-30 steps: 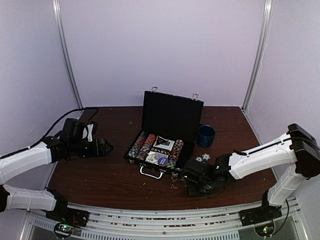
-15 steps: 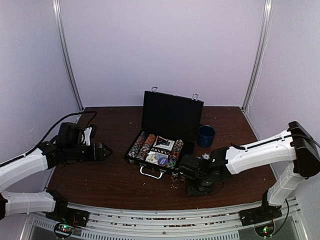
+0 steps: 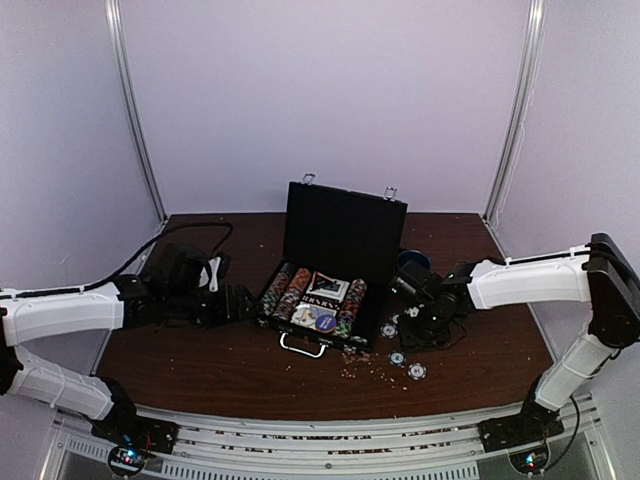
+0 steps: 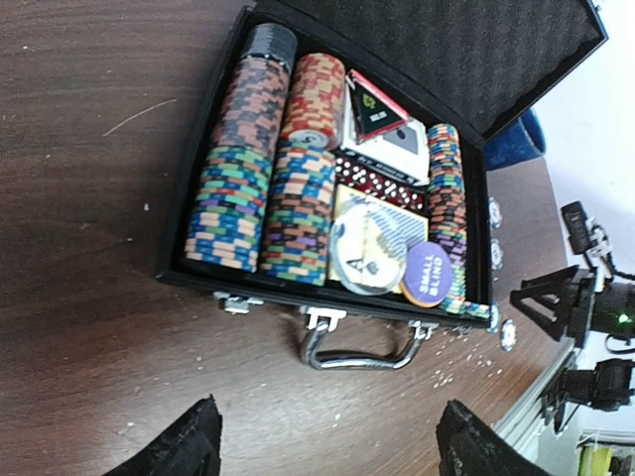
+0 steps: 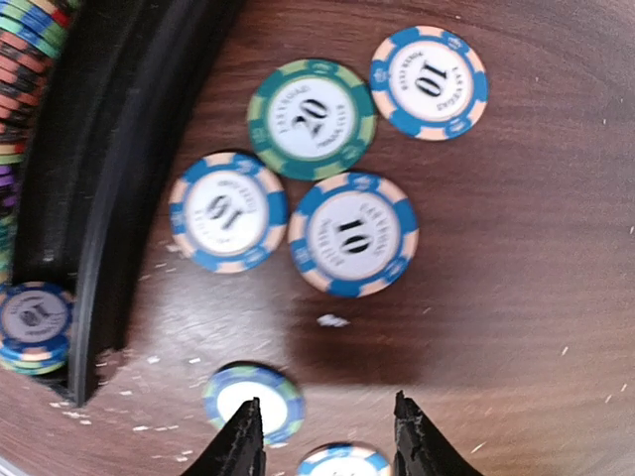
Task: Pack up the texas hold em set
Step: Move the poker chip to the corner of the board.
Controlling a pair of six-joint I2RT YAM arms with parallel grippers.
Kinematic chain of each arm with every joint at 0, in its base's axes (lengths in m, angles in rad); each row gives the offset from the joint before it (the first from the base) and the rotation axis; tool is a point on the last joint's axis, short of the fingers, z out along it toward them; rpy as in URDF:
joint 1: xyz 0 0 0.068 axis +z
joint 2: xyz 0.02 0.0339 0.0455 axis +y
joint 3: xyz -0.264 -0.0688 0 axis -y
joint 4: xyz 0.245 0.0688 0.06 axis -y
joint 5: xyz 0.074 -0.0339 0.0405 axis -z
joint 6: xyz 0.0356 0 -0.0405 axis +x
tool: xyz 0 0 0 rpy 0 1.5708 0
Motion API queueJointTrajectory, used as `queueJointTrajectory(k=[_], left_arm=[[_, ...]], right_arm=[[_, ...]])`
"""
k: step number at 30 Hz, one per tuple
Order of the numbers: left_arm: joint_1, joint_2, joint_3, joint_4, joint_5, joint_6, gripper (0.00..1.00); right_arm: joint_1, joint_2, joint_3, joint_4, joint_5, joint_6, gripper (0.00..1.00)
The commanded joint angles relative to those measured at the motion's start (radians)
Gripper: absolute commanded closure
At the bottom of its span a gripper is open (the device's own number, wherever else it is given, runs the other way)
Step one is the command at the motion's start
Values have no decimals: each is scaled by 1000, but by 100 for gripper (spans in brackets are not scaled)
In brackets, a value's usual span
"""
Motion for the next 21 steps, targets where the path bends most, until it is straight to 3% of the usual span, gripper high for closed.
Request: queueJointTrajectory(k=[1,11,21], left_arm=[[-31,10,38,75,-61,-111,23],[-44,57,82,67,-33,-103,25],[-46,61,70,64,-32,-102,26]], right_arm=[[-33,-18,-54,46,-27,-132,58],[-35,25,-70,155,-133,-243,63],[-35,49,-88,189,-218,-280,78]])
